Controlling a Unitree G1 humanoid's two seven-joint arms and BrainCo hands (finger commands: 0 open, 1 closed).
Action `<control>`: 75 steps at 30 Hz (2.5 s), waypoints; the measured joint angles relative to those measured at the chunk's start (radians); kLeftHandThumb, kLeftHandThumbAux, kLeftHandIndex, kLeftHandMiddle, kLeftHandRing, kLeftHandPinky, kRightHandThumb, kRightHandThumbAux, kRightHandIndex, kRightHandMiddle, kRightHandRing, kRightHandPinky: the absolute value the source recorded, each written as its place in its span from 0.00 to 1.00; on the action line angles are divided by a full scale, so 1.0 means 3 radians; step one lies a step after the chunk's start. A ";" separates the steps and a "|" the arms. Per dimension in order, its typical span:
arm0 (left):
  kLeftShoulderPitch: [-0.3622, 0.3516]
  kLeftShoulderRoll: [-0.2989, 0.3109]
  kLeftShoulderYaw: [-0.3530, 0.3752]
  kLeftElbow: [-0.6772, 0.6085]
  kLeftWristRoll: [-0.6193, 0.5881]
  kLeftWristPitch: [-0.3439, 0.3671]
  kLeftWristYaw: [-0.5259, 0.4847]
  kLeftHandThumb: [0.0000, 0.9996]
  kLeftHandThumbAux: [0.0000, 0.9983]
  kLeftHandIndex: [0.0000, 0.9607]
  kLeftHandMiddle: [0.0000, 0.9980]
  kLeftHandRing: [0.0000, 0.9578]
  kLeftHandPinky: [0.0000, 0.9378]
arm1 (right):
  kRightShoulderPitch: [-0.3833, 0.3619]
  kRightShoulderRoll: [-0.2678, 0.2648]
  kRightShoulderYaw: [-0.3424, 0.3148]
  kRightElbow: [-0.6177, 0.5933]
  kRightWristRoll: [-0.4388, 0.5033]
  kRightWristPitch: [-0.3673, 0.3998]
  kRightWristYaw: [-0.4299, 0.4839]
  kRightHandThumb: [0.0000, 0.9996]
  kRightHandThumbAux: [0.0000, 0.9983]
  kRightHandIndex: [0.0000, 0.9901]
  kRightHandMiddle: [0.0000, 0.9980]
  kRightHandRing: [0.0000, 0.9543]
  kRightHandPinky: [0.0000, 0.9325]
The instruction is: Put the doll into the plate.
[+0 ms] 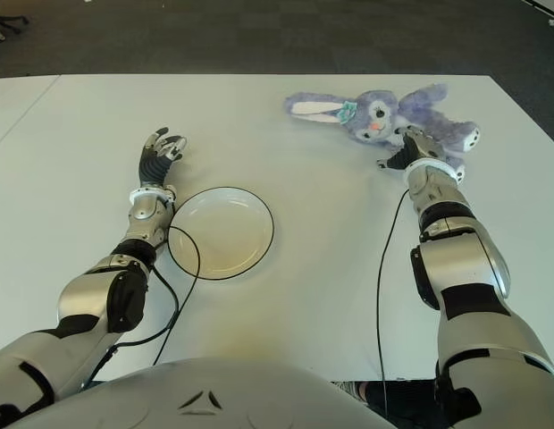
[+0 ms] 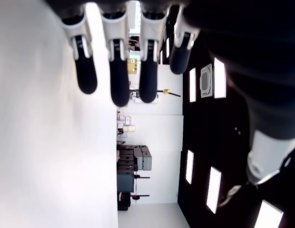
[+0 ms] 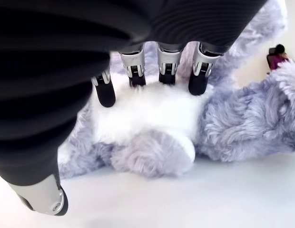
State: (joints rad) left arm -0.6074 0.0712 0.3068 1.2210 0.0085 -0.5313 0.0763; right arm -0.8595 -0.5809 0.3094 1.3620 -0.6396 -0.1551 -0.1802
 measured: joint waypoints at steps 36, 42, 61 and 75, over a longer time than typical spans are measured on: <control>0.0000 0.0000 -0.0035 -0.0006 0.0009 -0.0015 0.0000 0.00 0.61 0.17 0.29 0.32 0.28 | 0.0421 0.0182 0.0207 -0.0503 0.0611 -0.1813 0.1136 0.07 0.59 0.00 0.00 0.00 0.00; 0.0005 -0.0003 -0.0036 -0.0005 0.0009 -0.0020 0.0000 0.00 0.60 0.17 0.28 0.31 0.29 | 0.0570 0.0147 0.0206 -0.0702 0.0877 -0.2119 0.1509 0.06 0.58 0.00 0.00 0.00 0.00; 0.0007 -0.0023 -0.0040 -0.0005 0.0011 -0.0020 0.0000 0.00 0.61 0.16 0.27 0.30 0.30 | 0.0999 0.0035 0.0164 -0.1414 0.1372 -0.2021 0.1972 0.06 0.49 0.00 0.00 0.00 0.00; 0.0007 -0.0025 -0.0045 -0.0005 0.0024 -0.0021 0.0001 0.00 0.60 0.16 0.28 0.32 0.32 | 0.1244 0.0028 0.0091 -0.1891 0.1489 -0.1707 0.2030 0.06 0.48 0.00 0.00 0.02 0.17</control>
State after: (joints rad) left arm -0.6053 0.0636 0.2934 1.2196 0.0157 -0.5374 0.0766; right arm -0.4863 -0.5724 0.3367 0.7946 -0.1930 -0.6672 0.4288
